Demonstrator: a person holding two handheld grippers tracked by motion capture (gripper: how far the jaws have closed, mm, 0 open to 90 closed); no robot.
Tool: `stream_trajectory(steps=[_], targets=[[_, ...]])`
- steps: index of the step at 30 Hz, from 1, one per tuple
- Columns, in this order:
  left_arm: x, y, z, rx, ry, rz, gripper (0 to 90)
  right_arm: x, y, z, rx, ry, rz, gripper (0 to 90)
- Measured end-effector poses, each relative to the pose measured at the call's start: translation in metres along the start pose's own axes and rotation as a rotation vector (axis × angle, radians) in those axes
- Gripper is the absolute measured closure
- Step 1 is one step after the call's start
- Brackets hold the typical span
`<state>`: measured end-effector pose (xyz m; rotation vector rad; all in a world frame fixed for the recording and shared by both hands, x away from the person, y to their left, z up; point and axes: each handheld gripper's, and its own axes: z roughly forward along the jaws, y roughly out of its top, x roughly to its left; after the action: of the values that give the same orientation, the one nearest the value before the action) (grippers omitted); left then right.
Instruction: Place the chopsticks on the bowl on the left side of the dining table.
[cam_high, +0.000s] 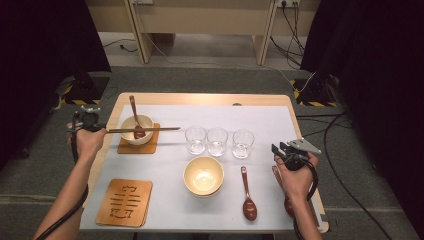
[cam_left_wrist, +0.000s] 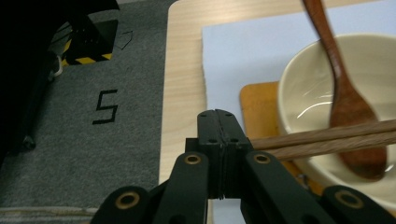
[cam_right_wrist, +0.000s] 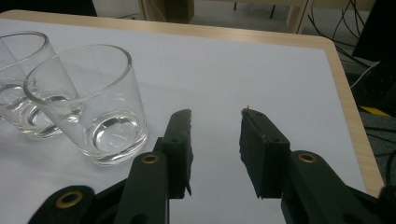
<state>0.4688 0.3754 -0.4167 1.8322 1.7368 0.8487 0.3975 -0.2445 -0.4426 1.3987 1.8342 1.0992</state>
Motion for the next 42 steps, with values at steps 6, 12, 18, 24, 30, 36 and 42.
stream_trajectory(steps=[6,12,18,24,30,36,42], targets=[[0.0,-0.006,0.006,0.027,-0.005,-0.004,88.4,0.0,0.0,0.0,0.001,-0.001,-0.001,64.1],[-0.003,-0.007,0.009,0.035,-0.01,-0.001,88.4,0.0,0.0,0.0,0.001,-0.002,-0.002,64.1],[-0.007,-0.006,0.011,0.035,-0.016,0.002,88.5,-0.001,0.0,0.0,0.0,-0.001,-0.003,64.1],[-0.009,-0.005,0.012,0.032,-0.015,0.005,88.4,-0.001,0.0,0.0,-0.002,-0.002,-0.004,64.2],[-0.01,-0.004,0.013,0.035,-0.012,0.006,88.3,-0.002,0.001,-0.001,-0.007,-0.002,-0.002,64.3],[-0.007,-0.004,0.012,0.029,-0.008,0.004,87.5,-0.002,0.001,-0.001,-0.007,-0.002,-0.004,64.3],[-0.006,-0.002,0.004,0.008,0.003,0.003,82.2,-0.002,0.001,-0.002,-0.006,-0.004,-0.006,64.3]])
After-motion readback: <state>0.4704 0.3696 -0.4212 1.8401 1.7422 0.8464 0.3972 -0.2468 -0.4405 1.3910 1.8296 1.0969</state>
